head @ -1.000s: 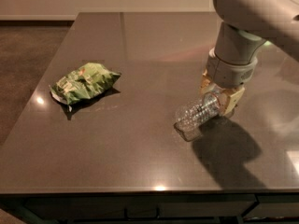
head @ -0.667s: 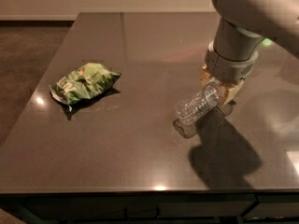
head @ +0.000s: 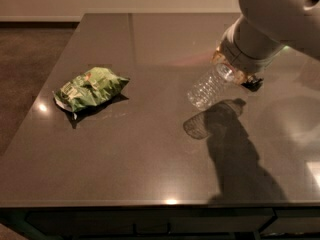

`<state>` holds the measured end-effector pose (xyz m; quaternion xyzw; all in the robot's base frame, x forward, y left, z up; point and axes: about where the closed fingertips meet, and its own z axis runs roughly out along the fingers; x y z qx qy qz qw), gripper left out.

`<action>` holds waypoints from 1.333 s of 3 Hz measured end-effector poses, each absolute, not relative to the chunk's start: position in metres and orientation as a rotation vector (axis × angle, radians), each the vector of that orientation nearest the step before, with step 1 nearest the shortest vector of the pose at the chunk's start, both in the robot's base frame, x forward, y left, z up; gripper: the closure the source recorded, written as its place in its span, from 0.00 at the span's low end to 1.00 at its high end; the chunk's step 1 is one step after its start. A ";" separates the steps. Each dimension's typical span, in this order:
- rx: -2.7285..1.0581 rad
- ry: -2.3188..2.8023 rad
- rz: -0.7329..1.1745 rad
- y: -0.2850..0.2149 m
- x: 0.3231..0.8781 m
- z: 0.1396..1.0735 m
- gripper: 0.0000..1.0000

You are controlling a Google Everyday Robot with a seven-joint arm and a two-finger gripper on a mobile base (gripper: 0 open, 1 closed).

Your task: Place water bottle upright

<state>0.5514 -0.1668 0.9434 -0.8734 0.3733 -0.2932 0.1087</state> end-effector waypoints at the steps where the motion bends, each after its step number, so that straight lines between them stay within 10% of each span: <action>1: -2.520 0.891 -1.008 -0.163 0.555 0.962 1.00; 4: -2.461 0.647 -1.255 -0.154 0.565 0.976 1.00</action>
Offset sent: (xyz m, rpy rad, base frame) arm 0.0190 0.0297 0.0606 -0.1030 -0.5972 0.2682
